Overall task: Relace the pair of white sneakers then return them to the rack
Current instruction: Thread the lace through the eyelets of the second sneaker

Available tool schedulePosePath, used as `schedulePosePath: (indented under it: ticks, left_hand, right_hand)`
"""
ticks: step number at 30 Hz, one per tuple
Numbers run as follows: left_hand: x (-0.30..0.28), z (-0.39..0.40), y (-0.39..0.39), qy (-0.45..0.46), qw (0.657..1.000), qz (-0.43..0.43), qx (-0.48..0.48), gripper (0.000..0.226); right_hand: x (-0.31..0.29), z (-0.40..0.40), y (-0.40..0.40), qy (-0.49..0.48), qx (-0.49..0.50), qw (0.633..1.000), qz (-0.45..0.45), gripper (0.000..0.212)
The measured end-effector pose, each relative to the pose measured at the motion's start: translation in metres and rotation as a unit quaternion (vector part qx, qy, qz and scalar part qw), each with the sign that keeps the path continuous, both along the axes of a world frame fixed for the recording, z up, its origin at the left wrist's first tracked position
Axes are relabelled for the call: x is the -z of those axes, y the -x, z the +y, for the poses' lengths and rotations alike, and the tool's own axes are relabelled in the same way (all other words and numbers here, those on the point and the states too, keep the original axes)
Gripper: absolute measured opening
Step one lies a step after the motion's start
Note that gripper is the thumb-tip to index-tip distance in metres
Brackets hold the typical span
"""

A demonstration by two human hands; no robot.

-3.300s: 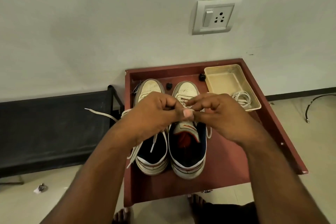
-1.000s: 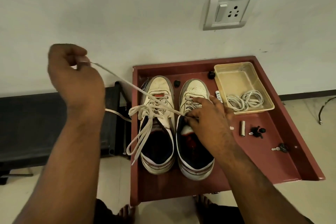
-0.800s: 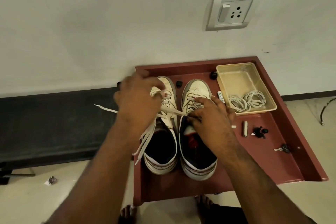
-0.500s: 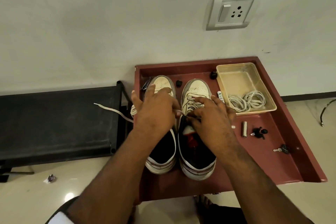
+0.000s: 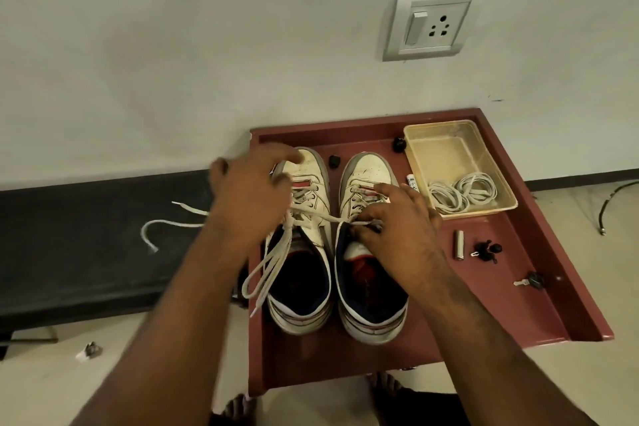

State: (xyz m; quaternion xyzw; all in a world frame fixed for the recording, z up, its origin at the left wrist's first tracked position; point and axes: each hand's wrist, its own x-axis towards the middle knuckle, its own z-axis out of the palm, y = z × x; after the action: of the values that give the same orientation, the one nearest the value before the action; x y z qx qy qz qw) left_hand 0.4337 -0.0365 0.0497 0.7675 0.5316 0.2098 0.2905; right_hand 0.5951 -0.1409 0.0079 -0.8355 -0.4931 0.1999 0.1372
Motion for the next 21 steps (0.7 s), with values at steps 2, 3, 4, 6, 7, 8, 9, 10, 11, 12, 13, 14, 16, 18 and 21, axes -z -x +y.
schedulePosePath:
  ticks: [2,3,4,6,7,8,9,10,11,12,13,14,16,18,21]
  left_hand:
    - [0.01,-0.017,-0.026,0.011,0.987,0.117,0.113,0.028]
    - [0.015,-0.022,-0.033,0.006,0.975,0.166,0.15,0.027]
    - [0.018,-0.023,-0.038,0.006,0.963,0.207,0.175,0.027]
    - [0.019,-0.02,-0.039,0.009,0.951,0.244,0.188,0.024]
    - [0.018,-0.018,-0.039,0.014,0.954,0.239,0.182,0.021]
    - [0.017,-0.015,-0.038,0.022,0.958,0.226,0.175,0.017]
    - [0.016,-0.014,-0.037,0.033,0.961,0.217,0.171,0.014]
    - [0.015,-0.014,-0.037,0.047,0.96,0.219,0.168,0.013]
    - [0.014,-0.014,-0.037,0.061,0.955,0.233,0.171,0.013]
    - [0.015,-0.014,-0.037,0.07,0.947,0.256,0.18,0.015]
    - [0.016,-0.015,-0.038,0.067,0.937,0.284,0.192,0.017]
    - [0.017,-0.016,-0.039,0.06,0.925,0.313,0.205,0.018]
    - [0.019,-0.018,-0.042,0.053,0.902,0.365,0.223,0.029]
    - [0.02,-0.019,-0.044,0.057,0.902,0.364,0.225,0.054]
    - [0.014,-0.019,-0.046,0.063,0.96,0.225,0.155,0.077]
  right_hand:
    - [0.001,-0.001,-0.001,0.001,-0.003,1.0,-0.002,0.025]
    - [0.001,-0.001,-0.003,0.002,-0.004,1.0,-0.005,0.027]
    - [0.001,-0.002,-0.004,0.004,-0.003,1.0,-0.009,0.03]
    - [-0.001,-0.004,-0.008,0.006,0.011,1.0,-0.008,0.043]
    - [-0.002,-0.005,-0.011,0.007,0.022,1.0,-0.003,0.049]
    - [-0.003,-0.006,-0.014,0.01,0.034,0.999,0.005,0.052]
    - [-0.004,-0.007,-0.017,0.011,0.045,0.999,0.018,0.051]
    - [-0.004,-0.007,-0.019,0.01,0.057,0.998,0.038,0.048]
    - [-0.004,-0.007,-0.019,0.008,0.067,0.996,0.06,0.042]
    - [-0.004,-0.007,-0.019,0.005,0.073,0.994,0.076,0.037]
    - [-0.003,-0.006,-0.019,0.003,0.073,0.994,0.081,0.031]
    - [-0.003,-0.007,-0.018,0.0,0.069,0.995,0.077,0.027]
    - [-0.002,-0.006,-0.017,-0.012,0.059,0.996,0.062,0.022]
    - [-0.003,-0.007,-0.017,-0.026,0.052,0.997,0.048,0.021]
    - [-0.003,-0.006,-0.016,-0.038,0.05,0.998,0.031,0.023]
